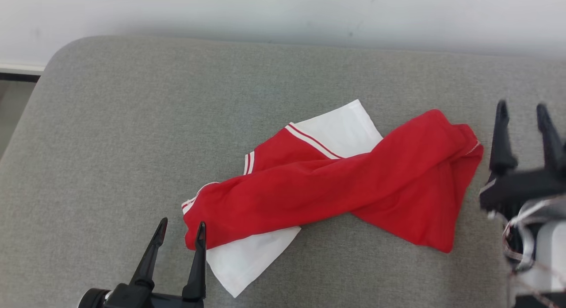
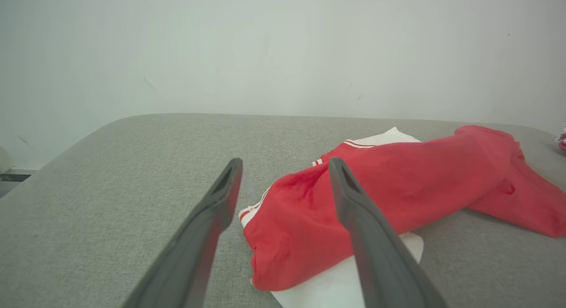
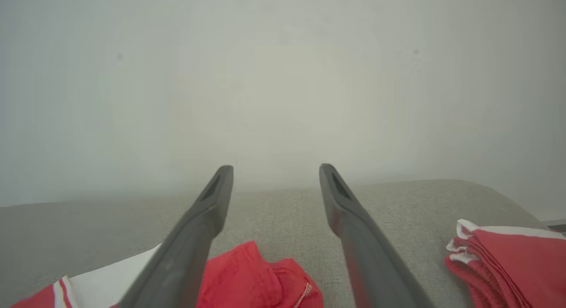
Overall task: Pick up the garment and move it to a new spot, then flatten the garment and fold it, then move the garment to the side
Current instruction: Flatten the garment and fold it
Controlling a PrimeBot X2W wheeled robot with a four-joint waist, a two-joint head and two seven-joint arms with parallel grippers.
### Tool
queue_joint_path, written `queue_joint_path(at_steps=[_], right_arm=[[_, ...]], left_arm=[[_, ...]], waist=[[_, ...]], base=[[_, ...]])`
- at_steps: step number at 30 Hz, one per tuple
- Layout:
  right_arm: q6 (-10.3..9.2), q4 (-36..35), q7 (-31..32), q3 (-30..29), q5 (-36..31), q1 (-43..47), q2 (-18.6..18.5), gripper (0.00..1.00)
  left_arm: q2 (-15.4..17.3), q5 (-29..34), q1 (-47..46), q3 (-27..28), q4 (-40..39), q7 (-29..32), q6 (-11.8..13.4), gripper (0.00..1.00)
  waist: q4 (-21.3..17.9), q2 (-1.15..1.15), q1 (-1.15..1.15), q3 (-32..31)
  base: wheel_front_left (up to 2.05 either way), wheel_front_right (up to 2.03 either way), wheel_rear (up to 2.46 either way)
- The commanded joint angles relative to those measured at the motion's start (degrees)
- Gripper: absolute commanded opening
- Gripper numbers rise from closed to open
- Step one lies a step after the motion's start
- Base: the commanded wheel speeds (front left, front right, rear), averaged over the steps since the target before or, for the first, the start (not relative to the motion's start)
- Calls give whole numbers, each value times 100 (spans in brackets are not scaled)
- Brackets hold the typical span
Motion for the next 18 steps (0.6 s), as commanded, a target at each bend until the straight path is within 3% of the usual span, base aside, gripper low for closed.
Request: queue_joint_path(at_steps=[1,10,18], right_arm=[[-15,-154,-139,66,-84,337,145,100],[-15,-898,-1095,456,-359,2086,501,100],[-15,-656,-1553,683,-252,2577,556,100]], left_arm=[[-6,1,87,35,23,-19,9,100],[-5,52,183,208,60,-19,11,100],[-2,91,240,316,129,-19,4,100]], waist=[[-113,0,0,-97],[-406,0,0,-273],[-622,0,0,-402]], base=[[0,0,0],[0,0,0],[0,0,0]])
